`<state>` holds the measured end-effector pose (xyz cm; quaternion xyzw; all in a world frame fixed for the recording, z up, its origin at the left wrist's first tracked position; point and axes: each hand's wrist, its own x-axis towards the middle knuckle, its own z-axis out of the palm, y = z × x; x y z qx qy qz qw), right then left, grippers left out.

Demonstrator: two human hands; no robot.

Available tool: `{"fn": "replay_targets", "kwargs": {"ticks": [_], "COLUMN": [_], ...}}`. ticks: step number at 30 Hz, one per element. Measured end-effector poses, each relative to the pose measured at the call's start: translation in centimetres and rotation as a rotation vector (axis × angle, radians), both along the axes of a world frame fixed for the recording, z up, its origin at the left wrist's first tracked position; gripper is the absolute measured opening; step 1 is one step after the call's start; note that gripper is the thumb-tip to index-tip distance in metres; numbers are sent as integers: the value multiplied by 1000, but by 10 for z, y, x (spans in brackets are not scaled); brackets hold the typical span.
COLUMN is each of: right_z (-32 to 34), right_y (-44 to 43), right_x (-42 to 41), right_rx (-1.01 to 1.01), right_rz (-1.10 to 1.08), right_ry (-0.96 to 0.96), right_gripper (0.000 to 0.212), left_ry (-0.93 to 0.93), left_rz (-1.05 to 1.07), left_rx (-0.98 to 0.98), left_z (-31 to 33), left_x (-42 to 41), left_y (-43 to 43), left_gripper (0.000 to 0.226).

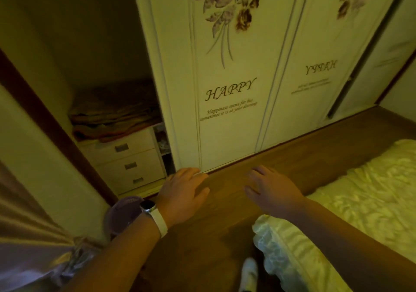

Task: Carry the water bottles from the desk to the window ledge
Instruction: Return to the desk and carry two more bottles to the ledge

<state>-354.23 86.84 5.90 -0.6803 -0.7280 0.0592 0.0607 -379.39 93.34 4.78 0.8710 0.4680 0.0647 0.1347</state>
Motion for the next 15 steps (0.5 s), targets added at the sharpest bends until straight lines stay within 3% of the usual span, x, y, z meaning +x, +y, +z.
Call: {"fn": "replay_targets", "kwargs": {"ticks": [15], "right_z": [-10], "right_y": [184], "right_x": [155], "right_rx": [-30], "right_rz": [-84], "right_ry": [77], "right_gripper": [51], "left_ry": [-38], "left_rz": [-88], "left_rx": [8], "left_z": [8], "left_x": [176], "left_y": [213], "left_gripper": [47]}}
